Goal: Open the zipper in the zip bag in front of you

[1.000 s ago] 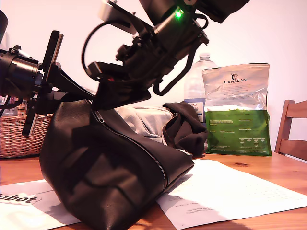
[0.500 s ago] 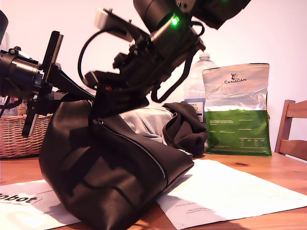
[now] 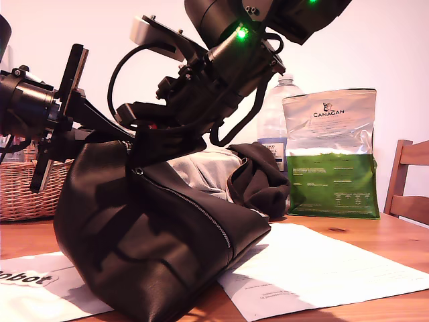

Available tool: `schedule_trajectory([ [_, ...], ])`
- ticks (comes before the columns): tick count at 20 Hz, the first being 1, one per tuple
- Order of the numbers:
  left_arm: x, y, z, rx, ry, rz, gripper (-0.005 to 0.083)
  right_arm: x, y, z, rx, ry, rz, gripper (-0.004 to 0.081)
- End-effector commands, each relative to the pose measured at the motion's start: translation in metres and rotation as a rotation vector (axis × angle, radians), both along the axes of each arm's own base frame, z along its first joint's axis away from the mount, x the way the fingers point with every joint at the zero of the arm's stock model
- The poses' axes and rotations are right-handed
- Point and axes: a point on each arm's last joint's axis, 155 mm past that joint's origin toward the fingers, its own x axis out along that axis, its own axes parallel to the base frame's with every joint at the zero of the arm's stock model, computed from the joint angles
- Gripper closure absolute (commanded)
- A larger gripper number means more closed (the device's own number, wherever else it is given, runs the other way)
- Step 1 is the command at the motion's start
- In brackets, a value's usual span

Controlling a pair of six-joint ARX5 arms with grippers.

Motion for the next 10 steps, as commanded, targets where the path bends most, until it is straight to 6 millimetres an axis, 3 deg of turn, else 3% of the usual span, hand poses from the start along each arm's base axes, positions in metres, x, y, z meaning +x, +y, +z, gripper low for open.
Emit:
schedule_trajectory([
  [1,-0.002,-0.0024,0.0037,-0.007,-0.016,-0.015,0.0797,0.0017,0.0029,-0.0085,-0.006,0.007,-0.002,0.0688],
  [5,-0.002,-0.0024,0.0037,-0.001,-0.025,-0.018,0.0797,0.0017,0.0028,-0.0087,-0.008,0.006,-0.001,0.0725],
  [10,-0.0037,-0.0035,0.0041,-0.001,-0.03,-0.03,0.0797,0.0017,0.0027,-0.0088,-0.008,0.006,-0.001,0.071],
])
